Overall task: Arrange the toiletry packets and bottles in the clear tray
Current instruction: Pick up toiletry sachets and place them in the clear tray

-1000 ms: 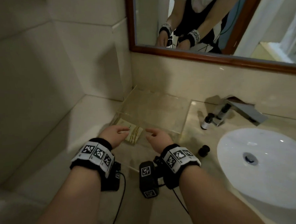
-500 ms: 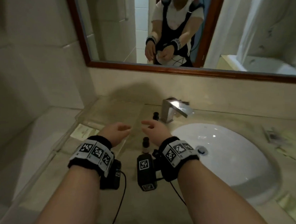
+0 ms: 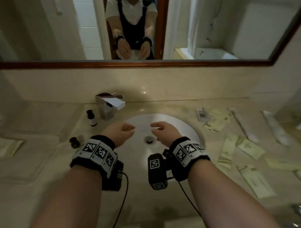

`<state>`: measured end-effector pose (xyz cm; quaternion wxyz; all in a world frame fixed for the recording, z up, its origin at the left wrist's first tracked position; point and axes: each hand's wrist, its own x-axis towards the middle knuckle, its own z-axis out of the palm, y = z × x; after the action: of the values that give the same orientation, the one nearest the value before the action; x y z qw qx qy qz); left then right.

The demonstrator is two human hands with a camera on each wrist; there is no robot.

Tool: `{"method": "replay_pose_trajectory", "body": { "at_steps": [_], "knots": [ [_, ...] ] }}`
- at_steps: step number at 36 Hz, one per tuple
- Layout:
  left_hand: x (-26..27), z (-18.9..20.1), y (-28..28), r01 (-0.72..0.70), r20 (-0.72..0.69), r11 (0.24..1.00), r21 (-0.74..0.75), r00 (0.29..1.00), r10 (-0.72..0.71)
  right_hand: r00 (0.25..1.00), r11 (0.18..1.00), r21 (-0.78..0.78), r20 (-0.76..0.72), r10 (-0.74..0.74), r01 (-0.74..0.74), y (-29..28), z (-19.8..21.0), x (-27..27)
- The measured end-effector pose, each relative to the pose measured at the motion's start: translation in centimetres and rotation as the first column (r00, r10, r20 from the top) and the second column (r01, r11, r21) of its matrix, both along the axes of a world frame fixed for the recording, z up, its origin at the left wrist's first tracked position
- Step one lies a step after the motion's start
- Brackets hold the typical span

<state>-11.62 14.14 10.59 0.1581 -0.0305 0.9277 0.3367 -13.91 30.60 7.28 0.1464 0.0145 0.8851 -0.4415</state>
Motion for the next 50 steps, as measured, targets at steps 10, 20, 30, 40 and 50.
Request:
{"method": "replay_pose_trajectory", "body": {
  "at_steps": [10, 20, 30, 40, 50],
  "knots": [
    [-1.1, -3.9, 12.2, 0.326, 0.120, 0.935, -0.140, 0.943, -0.310, 0.915, 0.923, 0.226, 0.193, -0.355, 0.310, 14.5, -4.8, 3.9],
    [-1.0, -7.3, 20.0, 0.581, 0.320, 0.791, -0.189, 0.798, -0.510, 0.881, 0.860, 0.430, 0.244, -0.405, 0.276, 19.5, -8.4, 8.0],
    [-1.5, -9.7, 21.5, 0.531, 0.331, 0.841, -0.102, 0.816, -0.474, 0.896, 0.891, 0.362, 0.238, -0.374, 0.276, 19.8, -9.0, 6.6],
    [-2.9, -8.7, 20.6, 0.367, 0.161, 0.929, 0.047, 0.915, -0.370, 0.927, 0.936, -0.054, 0.169, -0.334, 0.347, 18.9, -7.2, 4.6],
    [-4.3, -6.3, 14.6, -0.031, 0.096, 0.964, 0.265, 0.995, 0.006, 0.923, 0.912, -0.163, 0.149, -0.354, 0.376, 15.1, -5.8, 1.9]
  ]
}}
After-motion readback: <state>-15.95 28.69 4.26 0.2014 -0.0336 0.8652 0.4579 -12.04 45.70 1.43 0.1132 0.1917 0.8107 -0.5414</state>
